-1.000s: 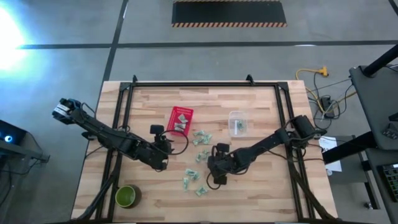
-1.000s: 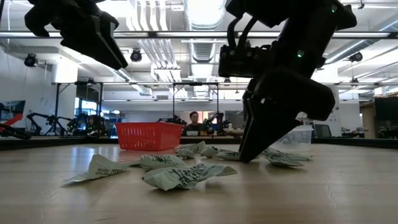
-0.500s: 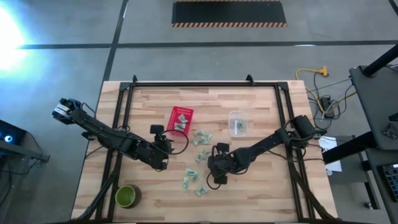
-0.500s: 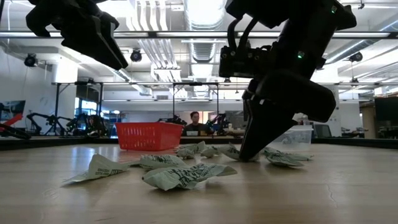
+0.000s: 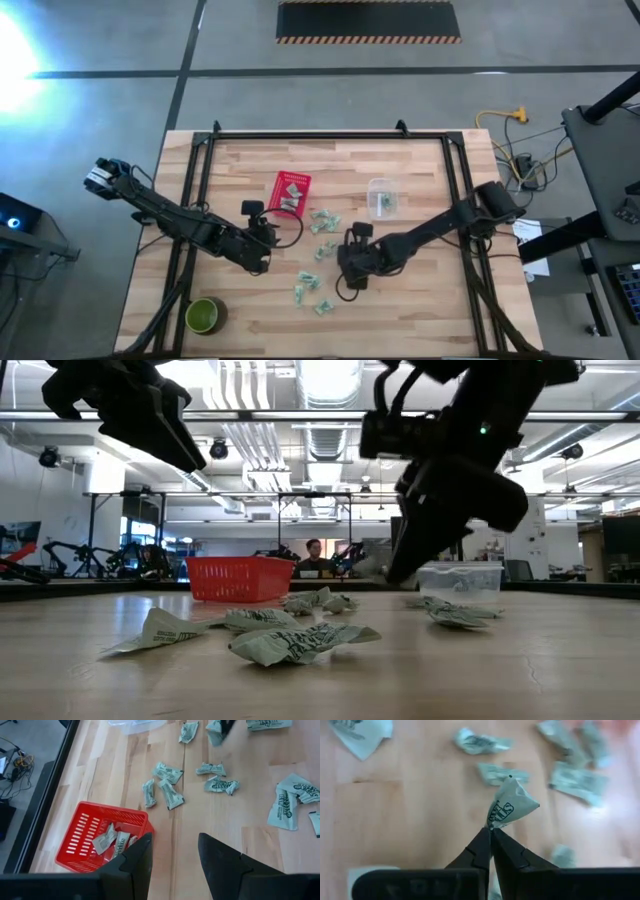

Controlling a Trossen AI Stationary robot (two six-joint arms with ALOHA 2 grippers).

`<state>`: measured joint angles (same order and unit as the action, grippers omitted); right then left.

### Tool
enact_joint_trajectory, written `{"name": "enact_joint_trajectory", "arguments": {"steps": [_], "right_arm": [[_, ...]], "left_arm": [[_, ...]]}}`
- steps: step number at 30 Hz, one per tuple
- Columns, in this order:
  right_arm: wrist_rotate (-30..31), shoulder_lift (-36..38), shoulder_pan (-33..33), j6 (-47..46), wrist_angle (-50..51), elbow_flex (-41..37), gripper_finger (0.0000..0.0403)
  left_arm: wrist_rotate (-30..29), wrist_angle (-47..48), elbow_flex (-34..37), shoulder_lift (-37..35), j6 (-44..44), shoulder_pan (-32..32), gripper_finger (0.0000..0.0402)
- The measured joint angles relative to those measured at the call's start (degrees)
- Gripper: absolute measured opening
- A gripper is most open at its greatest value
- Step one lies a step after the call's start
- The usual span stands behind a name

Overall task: Pick and place items into bin
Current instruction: Put the stevia packet into the transparent bin

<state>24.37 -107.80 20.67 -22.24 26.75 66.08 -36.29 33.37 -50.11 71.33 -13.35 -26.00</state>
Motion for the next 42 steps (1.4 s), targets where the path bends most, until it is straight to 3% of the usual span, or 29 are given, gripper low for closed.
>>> {"name": "enact_joint_trajectory", "arguments": {"steps": [10,16,25,31,42], "right_arm": [[10.21,10.24,-3.85,-2.63,15.18,0.02,0.0009],[10.31,14.62,-10.15,-4.79,21.79,-1.78,0.0009],[7.24,17.36,-18.79,-4.81,21.92,-8.49,0.0009],[5.58,16.92,-20.52,-4.39,21.93,-10.24,0.0012],[5.61,17.43,-20.46,-3.15,21.17,-10.08,0.0120]], "left_arm": [[0.04,-0.67,0.37,0.02,0.01,-0.06,0.0141],[0.13,-1.42,0.81,0.02,0.13,-0.11,0.0141],[0.13,-1.43,0.83,0.02,0.18,-0.43,0.0141],[0.11,-1.45,0.83,0.02,0.18,-0.41,0.0141],[0.11,-1.42,0.83,0.02,0.18,-0.43,0.0141]]}}
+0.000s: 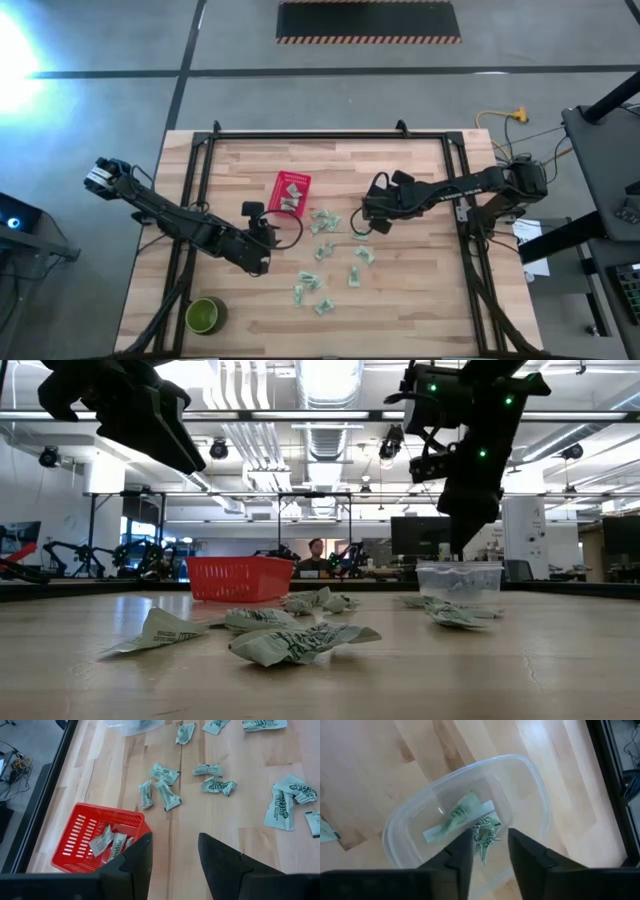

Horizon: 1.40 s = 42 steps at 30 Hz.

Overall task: Pick and place items into bin
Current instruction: Put the stevia packet into the transparent bin

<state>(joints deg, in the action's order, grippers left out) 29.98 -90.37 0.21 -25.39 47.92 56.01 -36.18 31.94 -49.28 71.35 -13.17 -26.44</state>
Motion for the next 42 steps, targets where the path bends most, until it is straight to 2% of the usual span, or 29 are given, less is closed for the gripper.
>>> {"name": "enact_joint_trajectory", "arguments": {"steps": [5,11,18,25,29,34,42], "right_arm": [[0.01,0.38,0.41,-0.12,-0.81,0.01,0.0157],[-1.02,1.82,5.78,7.44,-3.73,1.53,0.0163],[-8.80,1.55,13.13,12.68,-12.87,1.47,0.0151],[-13.99,-1.85,19.00,13.76,-21.12,1.31,0.0141],[-18.45,-4.52,21.50,14.08,-23.83,1.29,0.0137],[-17.77,-7.46,22.93,12.80,-23.98,1.22,0.0138],[-12.88,-8.07,21.84,1.44,-18.31,1.20,0.0139]], "left_arm": [[1.19,-0.02,0.03,0.00,-0.04,0.00,0.0141],[1.72,-0.07,0.09,0.00,-0.07,-0.04,0.0141],[1.85,-0.41,0.09,0.00,-0.39,-0.28,0.0141],[6.53,-1.76,0.69,0.00,-3.05,-0.31,0.0141],[6.93,-2.60,1.27,0.00,-3.02,-0.31,0.0141],[6.91,-3.26,1.84,0.00,-3.02,-0.31,0.0141],[6.93,-3.95,1.92,0.00,-3.06,-0.31,0.0141]]}}
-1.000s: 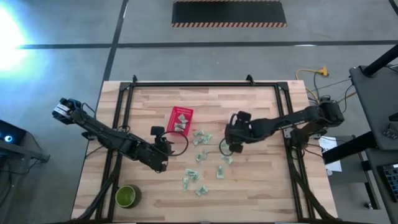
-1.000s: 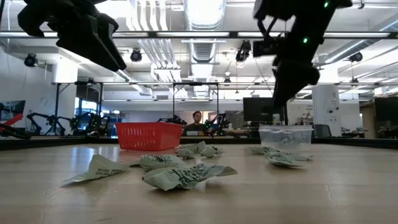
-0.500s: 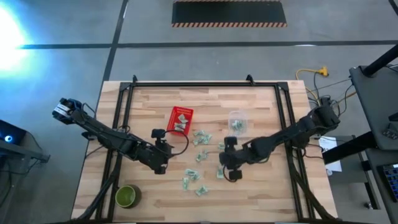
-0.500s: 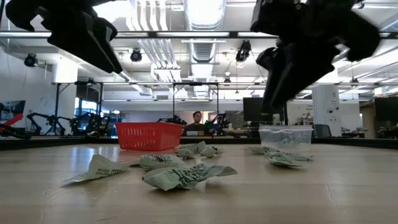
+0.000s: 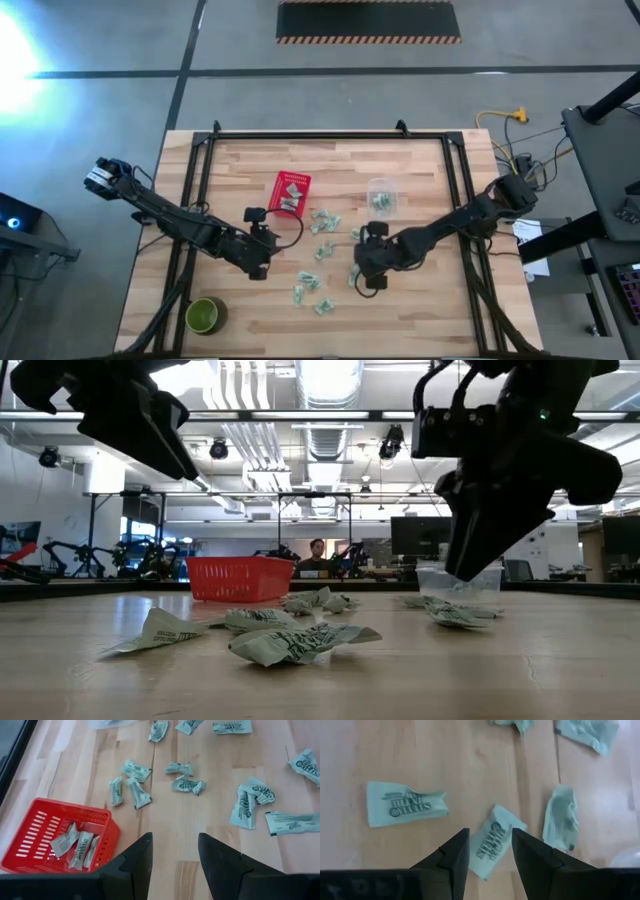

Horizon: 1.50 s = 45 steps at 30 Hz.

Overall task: Pick and place items into bin
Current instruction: Put the stevia packet into the transparent bin

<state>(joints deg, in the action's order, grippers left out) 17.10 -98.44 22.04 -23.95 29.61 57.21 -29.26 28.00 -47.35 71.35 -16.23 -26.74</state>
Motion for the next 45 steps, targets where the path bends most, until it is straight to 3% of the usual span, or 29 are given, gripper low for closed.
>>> {"name": "enact_joint_trajectory", "arguments": {"steps": [20,25,33,39,45], "right_arm": [[-0.44,-5.32,-0.69,-5.41,0.06,-0.07,0.0136],[-1.97,-5.46,-0.74,-4.96,0.04,-0.07,0.0106],[-2.09,-5.46,-0.68,-2.57,0.26,-0.17,0.0019],[-1.75,-4.60,-0.68,-1.32,0.84,-0.35,0.0009],[2.75,-0.89,-0.66,-1.31,5.20,0.13,0.0009]], "left_arm": [[0.39,-0.61,0.53,0.00,-0.15,-0.02,0.0141],[0.48,-0.64,0.76,0.00,-0.14,-0.02,0.0141],[0.50,-1.03,0.81,0.00,-0.13,-0.03,0.0141],[0.52,-1.06,0.81,0.00,-0.11,-0.04,0.0141],[0.52,-1.06,0.83,0.00,-0.07,-0.07,0.0141]]}}
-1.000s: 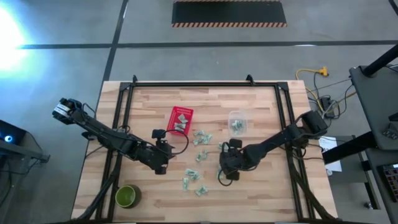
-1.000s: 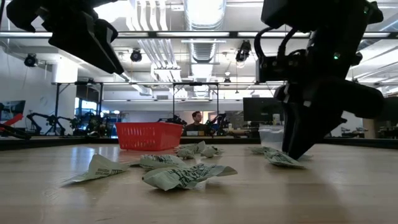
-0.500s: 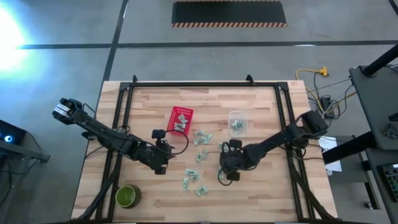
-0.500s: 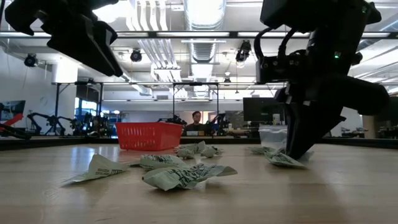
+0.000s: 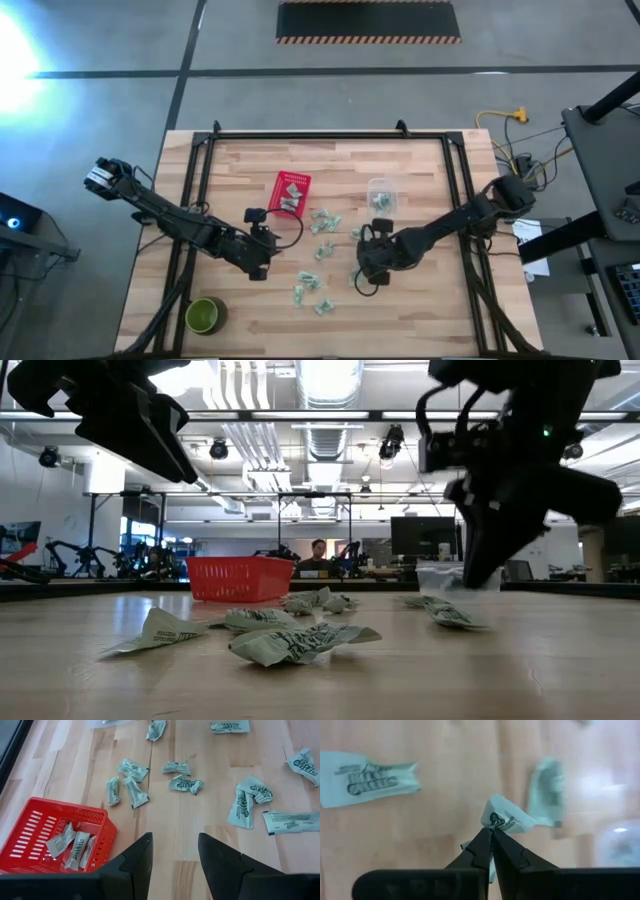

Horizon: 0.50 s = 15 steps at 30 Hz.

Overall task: Pick and place items into bin
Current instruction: Put the stevia packet into the transparent bin

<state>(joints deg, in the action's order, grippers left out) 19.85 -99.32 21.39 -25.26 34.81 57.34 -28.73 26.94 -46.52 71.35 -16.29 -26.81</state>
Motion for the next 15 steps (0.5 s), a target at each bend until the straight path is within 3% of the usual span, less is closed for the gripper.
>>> {"name": "enact_joint_trajectory", "arguments": {"steps": [8,15], "right_arm": [[10.92,6.83,-2.55,0.37,7.20,0.08,0.0009],[11.71,9.84,-10.35,4.55,7.45,-0.15,0.0009]], "left_arm": [[0.14,-0.56,0.04,-0.02,0.07,0.00,0.0141],[0.15,-1.05,0.04,-0.02,0.09,0.02,0.0141]]}}
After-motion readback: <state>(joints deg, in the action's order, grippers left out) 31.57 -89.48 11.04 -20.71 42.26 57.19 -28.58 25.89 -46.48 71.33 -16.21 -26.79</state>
